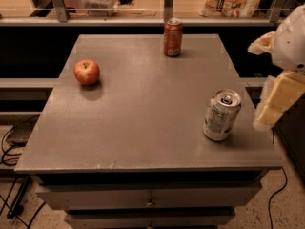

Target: Move 7up can near coke can

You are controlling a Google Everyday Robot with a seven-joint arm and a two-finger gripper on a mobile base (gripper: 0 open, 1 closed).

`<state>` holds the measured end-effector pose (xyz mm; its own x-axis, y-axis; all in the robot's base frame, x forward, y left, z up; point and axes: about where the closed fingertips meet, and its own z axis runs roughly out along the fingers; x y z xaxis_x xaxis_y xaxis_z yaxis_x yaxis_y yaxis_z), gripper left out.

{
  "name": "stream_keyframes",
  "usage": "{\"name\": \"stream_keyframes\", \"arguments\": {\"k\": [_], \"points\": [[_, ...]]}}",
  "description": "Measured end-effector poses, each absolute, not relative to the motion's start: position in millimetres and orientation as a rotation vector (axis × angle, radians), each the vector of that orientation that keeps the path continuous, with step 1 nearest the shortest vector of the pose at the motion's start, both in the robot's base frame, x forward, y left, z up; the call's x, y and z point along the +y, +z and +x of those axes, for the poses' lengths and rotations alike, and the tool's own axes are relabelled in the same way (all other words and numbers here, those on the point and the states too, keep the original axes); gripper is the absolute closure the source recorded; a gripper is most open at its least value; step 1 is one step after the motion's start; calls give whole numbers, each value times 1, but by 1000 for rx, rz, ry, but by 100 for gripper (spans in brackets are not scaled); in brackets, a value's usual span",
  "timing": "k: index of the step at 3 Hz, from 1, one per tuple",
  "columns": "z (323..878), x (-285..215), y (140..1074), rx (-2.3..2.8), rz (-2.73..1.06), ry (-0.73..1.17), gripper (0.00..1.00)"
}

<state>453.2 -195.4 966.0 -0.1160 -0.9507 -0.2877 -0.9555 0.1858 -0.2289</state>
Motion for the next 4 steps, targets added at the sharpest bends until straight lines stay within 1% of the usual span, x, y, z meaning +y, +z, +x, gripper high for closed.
{"name": "stream_keyframes", "arguments": {"k": [2, 3, 4], "points": [[456, -160, 933, 1998, -1889, 176, 0], [460, -150, 918, 1997, -1911, 201, 16], [464, -150, 904, 2022, -1917, 196, 40]]}}
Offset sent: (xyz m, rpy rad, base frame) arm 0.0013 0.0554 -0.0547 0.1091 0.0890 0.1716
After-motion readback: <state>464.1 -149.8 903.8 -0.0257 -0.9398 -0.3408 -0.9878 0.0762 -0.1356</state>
